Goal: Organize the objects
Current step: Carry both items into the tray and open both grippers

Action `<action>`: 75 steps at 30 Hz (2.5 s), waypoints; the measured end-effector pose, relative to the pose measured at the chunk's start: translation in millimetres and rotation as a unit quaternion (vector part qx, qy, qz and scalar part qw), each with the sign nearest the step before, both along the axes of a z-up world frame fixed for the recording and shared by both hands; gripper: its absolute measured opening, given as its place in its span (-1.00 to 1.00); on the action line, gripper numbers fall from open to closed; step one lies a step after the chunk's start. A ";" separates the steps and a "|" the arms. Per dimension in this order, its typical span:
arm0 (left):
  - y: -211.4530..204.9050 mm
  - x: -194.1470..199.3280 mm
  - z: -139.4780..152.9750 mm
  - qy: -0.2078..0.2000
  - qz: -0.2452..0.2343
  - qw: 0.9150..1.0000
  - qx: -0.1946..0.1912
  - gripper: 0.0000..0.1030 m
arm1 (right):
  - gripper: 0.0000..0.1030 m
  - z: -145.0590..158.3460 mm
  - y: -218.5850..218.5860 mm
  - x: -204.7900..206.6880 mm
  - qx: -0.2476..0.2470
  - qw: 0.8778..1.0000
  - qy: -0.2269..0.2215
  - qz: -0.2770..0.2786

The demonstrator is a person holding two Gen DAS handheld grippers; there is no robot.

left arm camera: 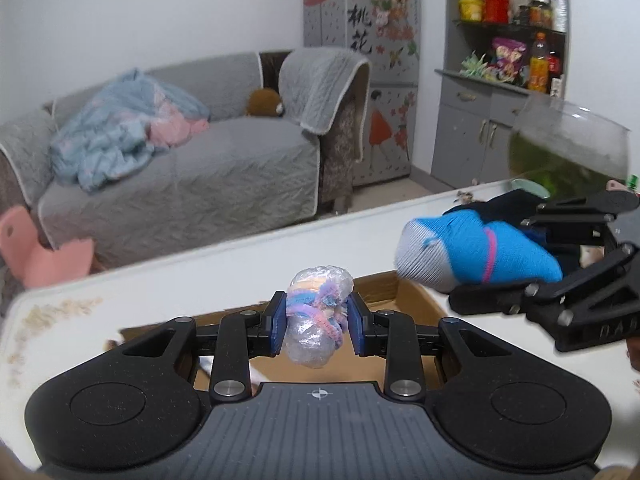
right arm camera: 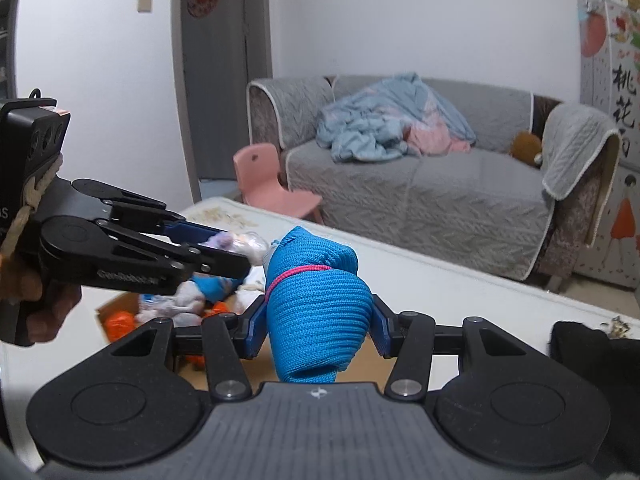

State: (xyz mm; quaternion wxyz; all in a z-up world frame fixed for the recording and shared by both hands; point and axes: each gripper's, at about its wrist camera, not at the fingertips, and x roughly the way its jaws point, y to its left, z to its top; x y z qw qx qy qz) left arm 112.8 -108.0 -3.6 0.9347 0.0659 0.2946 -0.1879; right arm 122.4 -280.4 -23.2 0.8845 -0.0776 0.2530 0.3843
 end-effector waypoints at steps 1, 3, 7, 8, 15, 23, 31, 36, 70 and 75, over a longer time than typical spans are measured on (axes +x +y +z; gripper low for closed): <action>-0.1 7.0 -5.9 0.004 0.003 1.000 0.000 -0.27 | -0.08 -5.4 3.5 6.9 -0.005 1.000 0.005 -0.001; 0.1 21.2 -18.9 0.012 0.008 1.000 0.003 -0.27 | -0.08 -13.8 9.9 17.1 -0.015 1.000 0.012 -0.002; -1.2 41.4 -42.7 0.030 0.013 0.999 0.021 -0.27 | -0.08 -32.2 22.0 35.5 -0.024 0.999 0.029 -0.007; -2.1 43.7 -47.4 0.032 0.013 0.999 0.029 -0.27 | -0.08 -34.2 25.3 37.9 -0.028 0.999 0.032 -0.008; -0.3 53.4 -69.4 0.044 0.014 0.997 0.057 -0.27 | -0.08 -51.6 45.6 44.0 -0.065 0.997 0.037 0.002; 4.1 62.2 -82.0 0.065 0.015 0.996 0.067 -0.26 | -0.08 -62.0 51.5 60.6 -0.081 0.995 0.053 0.003; -7.4 67.1 -83.7 0.076 0.019 0.992 0.097 -0.08 | -0.01 -63.0 57.4 63.1 -0.124 0.990 0.070 0.012; -6.2 73.5 -81.5 0.099 0.037 0.990 0.097 0.15 | 0.10 -62.1 61.6 61.5 -0.146 0.987 0.073 0.004; 6.8 62.9 -46.8 0.159 0.070 0.978 0.114 0.82 | 0.72 -30.9 64.5 52.5 -0.176 0.980 0.097 -0.013; 11.6 46.2 -30.3 0.146 0.074 0.981 0.107 0.82 | 0.76 -20.0 62.8 38.9 -0.165 0.983 0.085 -0.015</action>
